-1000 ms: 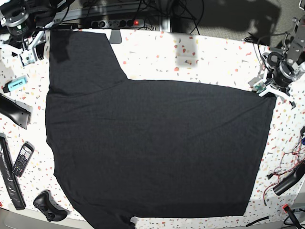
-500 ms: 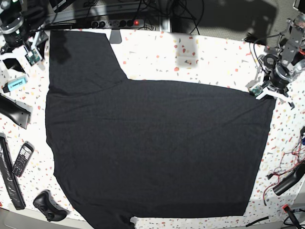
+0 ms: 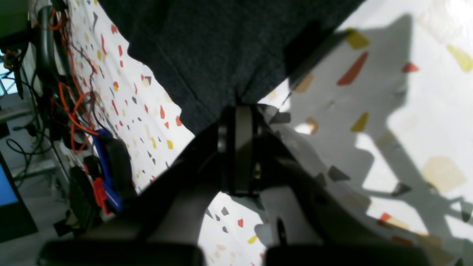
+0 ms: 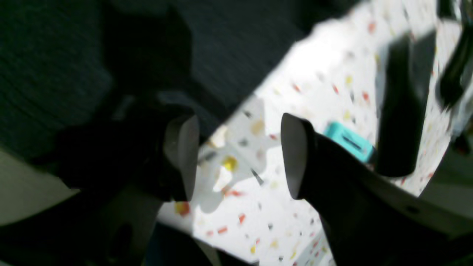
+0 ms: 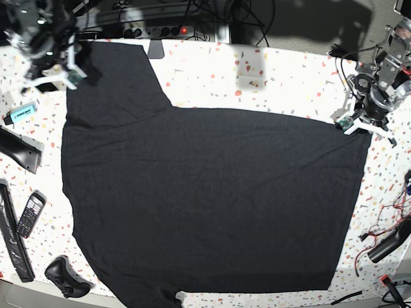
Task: Fold the T-shirt properly
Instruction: 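Move both grippers down to the collar-side corners of the black T-shirt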
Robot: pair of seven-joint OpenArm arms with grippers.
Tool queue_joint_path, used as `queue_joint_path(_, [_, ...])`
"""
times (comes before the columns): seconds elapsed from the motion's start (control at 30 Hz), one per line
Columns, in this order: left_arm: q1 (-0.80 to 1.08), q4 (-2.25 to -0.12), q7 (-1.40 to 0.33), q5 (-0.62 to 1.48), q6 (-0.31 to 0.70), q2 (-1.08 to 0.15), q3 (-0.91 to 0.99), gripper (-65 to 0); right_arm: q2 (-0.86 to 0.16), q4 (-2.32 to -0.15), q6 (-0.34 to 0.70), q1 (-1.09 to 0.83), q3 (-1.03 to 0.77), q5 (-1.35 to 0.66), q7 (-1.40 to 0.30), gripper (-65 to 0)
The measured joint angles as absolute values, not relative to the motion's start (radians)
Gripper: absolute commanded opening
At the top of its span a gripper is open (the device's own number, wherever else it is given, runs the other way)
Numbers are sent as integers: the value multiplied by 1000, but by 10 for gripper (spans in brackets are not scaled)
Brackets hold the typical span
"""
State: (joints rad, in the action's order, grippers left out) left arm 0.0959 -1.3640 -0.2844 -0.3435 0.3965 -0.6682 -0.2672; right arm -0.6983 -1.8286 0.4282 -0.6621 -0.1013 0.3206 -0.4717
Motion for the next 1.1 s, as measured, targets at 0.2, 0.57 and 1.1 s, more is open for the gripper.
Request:
queue_joint_path(0.2, [96, -1365, -287, -345, 397, -668, -267, -650, -697, -1777, 375, -591, 35, 368, -502, -307])
queue_joint_path(0.57, [96, -1365, -286, -345, 397, -668, -267, -650, -692, -1776, 394, -515, 47, 283, -501, -308])
queue_joint_path(1.1, [97, -1365, -287, -330, 397, -668, -267, -650, -632, -1776, 498, -460, 94, 261, -476, -642])
